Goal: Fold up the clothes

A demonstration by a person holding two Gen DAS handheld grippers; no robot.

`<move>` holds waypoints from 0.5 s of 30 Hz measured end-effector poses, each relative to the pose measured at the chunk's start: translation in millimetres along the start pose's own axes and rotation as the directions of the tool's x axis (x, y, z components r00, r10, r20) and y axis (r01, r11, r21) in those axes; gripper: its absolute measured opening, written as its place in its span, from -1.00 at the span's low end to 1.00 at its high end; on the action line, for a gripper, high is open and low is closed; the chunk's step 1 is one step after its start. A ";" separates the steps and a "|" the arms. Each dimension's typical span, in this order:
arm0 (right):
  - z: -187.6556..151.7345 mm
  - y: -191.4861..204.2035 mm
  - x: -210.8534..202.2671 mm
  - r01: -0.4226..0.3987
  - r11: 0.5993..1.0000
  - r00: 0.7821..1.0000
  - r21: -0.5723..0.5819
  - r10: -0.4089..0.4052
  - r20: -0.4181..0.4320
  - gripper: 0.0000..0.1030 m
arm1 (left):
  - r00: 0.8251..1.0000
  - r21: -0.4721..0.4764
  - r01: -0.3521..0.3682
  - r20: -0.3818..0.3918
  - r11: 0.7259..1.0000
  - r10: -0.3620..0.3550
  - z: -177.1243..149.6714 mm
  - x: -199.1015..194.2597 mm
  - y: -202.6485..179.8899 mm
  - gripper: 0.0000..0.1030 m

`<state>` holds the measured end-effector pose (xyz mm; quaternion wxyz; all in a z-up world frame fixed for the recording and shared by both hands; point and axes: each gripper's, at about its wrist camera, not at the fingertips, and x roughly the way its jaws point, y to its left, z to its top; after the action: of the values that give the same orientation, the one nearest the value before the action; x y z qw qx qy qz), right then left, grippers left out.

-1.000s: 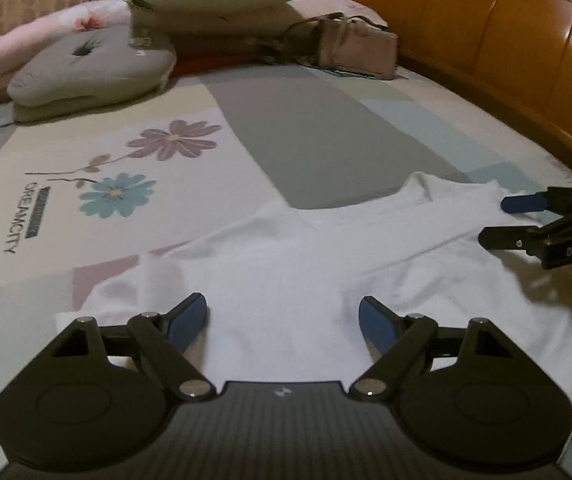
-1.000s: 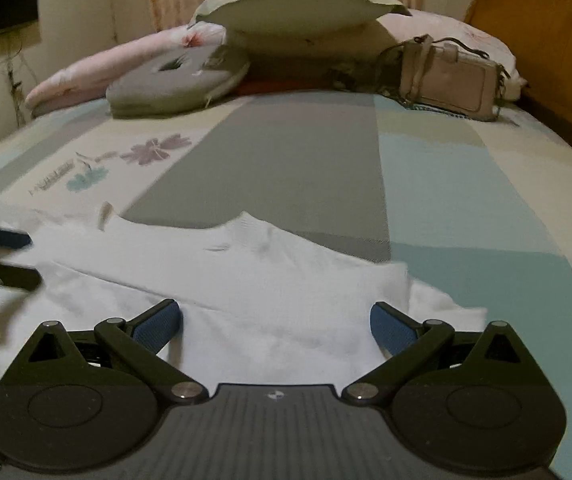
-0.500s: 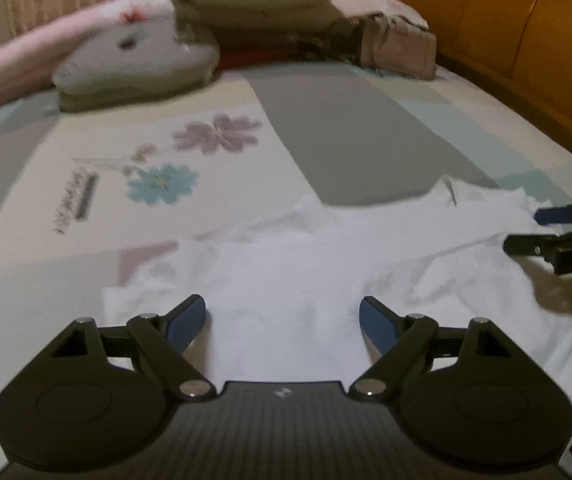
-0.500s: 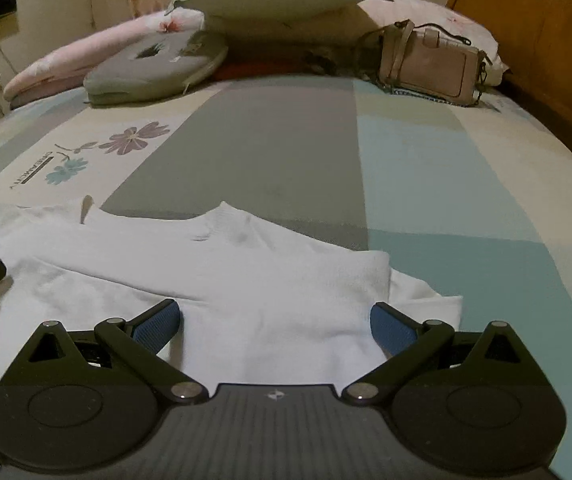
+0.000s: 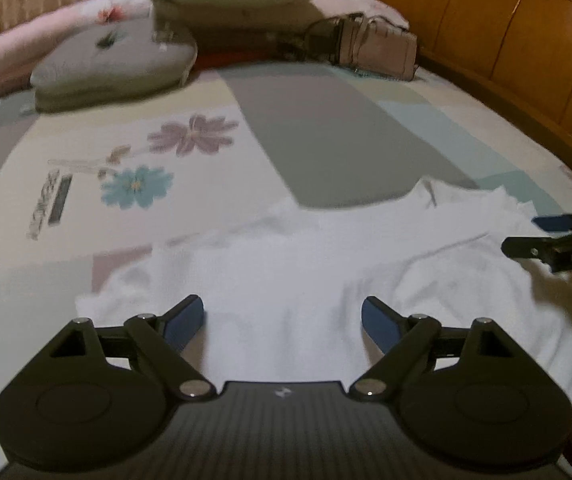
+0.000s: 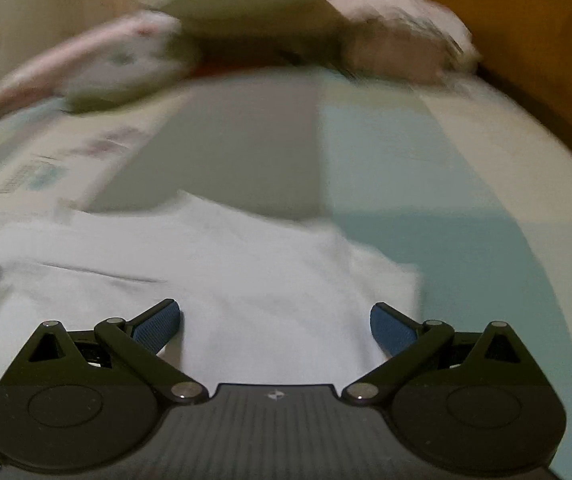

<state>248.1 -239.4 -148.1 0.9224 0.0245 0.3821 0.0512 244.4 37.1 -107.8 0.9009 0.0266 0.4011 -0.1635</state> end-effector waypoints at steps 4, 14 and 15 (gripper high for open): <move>3.5 -5.4 -20.0 -0.003 0.999 0.999 0.041 0.002 0.042 1.00 | 1.000 0.024 -0.014 0.008 1.000 0.013 -2.1 -11.9 1.5 0.68; -45.8 17.0 -58.5 -0.085 0.996 0.996 -0.028 0.086 0.016 1.00 | 0.999 -0.040 0.044 -0.007 0.998 -0.044 -28.3 -38.2 -5.1 0.76; -50.3 14.9 -61.0 -0.071 0.997 0.997 -0.037 0.072 0.019 1.00 | 0.999 -0.042 0.041 -0.009 0.998 -0.042 -30.0 -39.8 -5.7 0.76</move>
<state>168.5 -231.2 -139.6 0.9241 0.0220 0.3706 0.0908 196.3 48.0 -98.5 0.8958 0.0002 0.4091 -0.1736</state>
